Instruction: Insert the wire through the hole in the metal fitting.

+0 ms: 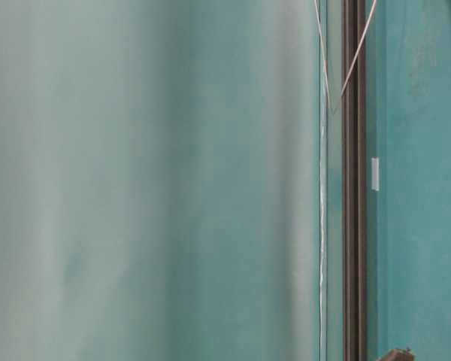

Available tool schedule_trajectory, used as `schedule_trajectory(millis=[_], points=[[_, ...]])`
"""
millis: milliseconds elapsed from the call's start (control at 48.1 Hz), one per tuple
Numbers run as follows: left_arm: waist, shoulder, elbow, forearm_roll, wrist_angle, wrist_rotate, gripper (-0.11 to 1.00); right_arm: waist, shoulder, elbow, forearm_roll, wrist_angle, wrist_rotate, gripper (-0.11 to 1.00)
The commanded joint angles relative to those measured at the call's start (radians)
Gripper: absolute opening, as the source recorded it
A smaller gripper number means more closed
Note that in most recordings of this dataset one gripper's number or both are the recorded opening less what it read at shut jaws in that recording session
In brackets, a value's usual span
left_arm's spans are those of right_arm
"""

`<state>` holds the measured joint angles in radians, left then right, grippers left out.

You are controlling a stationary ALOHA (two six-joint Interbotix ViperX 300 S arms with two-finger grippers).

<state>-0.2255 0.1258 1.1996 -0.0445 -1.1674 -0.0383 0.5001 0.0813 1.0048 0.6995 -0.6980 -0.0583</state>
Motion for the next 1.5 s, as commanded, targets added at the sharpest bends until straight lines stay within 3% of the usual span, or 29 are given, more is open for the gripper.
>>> schedule_trajectory(millis=[0,769,1476], points=[[-0.002,-0.017,-0.009,-0.002,-0.005,0.002,0.75,0.003,-0.025,-0.014,-0.012,-0.005,0.0,0.0],[-0.002,-0.02,-0.015,-0.002,-0.005,0.002,0.75,-0.006,0.012,-0.049,-0.012,-0.003,0.0,0.0],[-0.002,-0.032,-0.014,-0.002,0.021,0.002,0.75,-0.009,-0.025,-0.005,-0.006,-0.002,0.003,0.0]])
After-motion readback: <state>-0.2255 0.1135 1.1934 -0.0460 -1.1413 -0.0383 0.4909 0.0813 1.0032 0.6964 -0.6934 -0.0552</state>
